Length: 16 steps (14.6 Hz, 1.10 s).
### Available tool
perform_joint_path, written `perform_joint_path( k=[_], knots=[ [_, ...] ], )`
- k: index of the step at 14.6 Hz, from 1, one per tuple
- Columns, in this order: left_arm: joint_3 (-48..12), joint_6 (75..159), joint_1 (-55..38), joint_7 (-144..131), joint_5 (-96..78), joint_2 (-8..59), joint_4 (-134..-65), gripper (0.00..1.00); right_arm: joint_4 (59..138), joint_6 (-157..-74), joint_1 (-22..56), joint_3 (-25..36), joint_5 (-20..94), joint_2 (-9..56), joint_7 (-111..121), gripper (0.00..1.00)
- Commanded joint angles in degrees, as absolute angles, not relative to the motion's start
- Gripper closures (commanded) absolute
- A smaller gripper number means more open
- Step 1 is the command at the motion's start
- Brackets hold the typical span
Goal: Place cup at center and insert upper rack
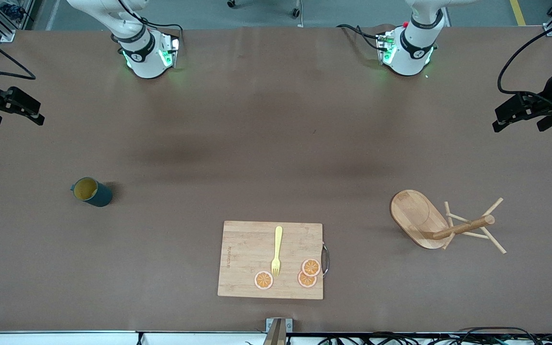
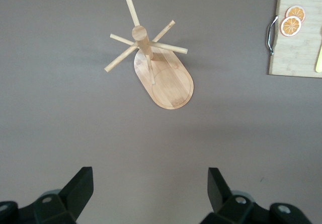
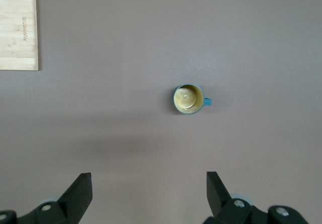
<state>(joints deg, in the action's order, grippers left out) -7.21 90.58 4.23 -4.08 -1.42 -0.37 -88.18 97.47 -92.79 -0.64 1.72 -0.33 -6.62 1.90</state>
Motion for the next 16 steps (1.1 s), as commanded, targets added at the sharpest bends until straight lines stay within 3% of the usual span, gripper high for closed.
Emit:
perform_joint_path(
  k=[1, 9, 16],
  knots=[
    [-7.5, 90.4, 4.5, -3.3, -2.2, -0.7, -87.9, 0.00, 99.0, -92.9, -1.4, 0.7, -0.4, -8.2, 2.5, 0.00],
    [-7.5, 90.5, 4.6, -3.3, -2.1, -0.5, -87.6, 0.00, 99.5, -93.1, -0.2, 1.0, -0.7, -6.8, 2.4, 0.00],
    [-7.5, 90.5, 4.6, -3.3, -2.1, -0.4, -87.5, 0.00, 99.4, -95.4, -1.9, 1.4, -1.1, 6.2, 2.3, 0.00]
  ],
)
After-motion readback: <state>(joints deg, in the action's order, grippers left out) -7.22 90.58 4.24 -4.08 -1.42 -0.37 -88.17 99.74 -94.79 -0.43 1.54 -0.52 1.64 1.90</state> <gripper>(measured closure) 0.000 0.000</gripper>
